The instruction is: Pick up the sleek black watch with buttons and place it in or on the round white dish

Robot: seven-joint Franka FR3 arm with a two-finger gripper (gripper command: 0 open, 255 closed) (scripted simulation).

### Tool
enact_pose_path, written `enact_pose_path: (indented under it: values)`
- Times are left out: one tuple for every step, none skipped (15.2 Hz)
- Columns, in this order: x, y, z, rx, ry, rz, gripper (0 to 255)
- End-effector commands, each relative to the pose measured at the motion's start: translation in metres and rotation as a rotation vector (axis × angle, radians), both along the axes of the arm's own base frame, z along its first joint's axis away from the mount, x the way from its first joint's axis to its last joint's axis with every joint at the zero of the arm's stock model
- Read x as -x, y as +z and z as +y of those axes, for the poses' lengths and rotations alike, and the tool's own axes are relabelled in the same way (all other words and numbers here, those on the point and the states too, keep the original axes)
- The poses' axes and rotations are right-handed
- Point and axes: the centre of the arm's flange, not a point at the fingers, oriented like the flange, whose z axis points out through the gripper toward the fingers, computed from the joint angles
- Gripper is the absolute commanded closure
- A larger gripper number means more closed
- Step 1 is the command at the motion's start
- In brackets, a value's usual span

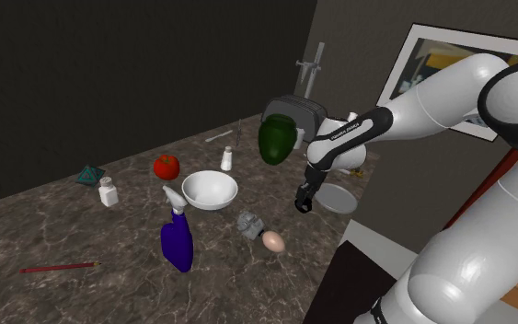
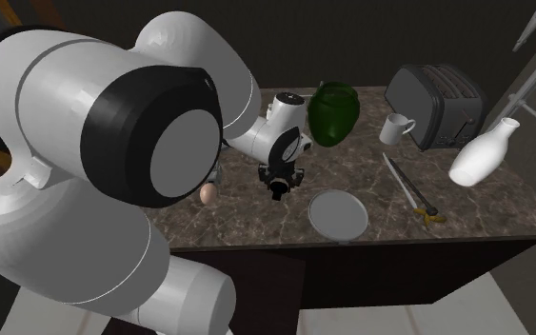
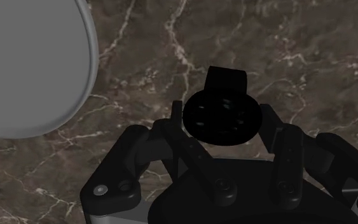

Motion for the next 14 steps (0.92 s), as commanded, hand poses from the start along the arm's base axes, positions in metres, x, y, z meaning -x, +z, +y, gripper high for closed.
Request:
enact_pose_path:
  values:
    - [0.0, 0.005, 0.0, 0.0, 0.0, 0.0, 255]
    - [0.0, 0.01, 0.0, 0.0, 0.0, 0.0, 255]
    - [0.0, 0.016, 0.0, 0.0, 0.0, 0.0, 255]
    - [0.0, 0.021, 0.0, 0.0, 0.0, 0.0, 255]
    - [0.0, 0.026, 0.0, 0.0, 0.0, 0.0, 255]
    - [0.0, 0.031, 0.0, 0.0, 0.0, 0.0, 255]
    - [0.0, 0.037, 0.0, 0.0, 0.0, 0.0, 255]
    - [0.0, 0.042, 0.0, 0.0, 0.0, 0.0, 255]
    - [0.0, 0.047, 0.0, 0.0, 0.0, 0.0, 255]
    - [0.0, 0.053, 0.0, 0.0, 0.0, 0.0, 255]
    - [0.0, 0.058, 0.0, 0.0, 0.0, 0.0, 255]
    - [0.0, 0.063, 0.0, 0.0, 0.0, 0.0, 255]
    - [0.0, 0.068, 0.0, 0.0, 0.0, 0.0, 255]
    - [0.0, 0.074, 0.0, 0.0, 0.0, 0.0, 255]
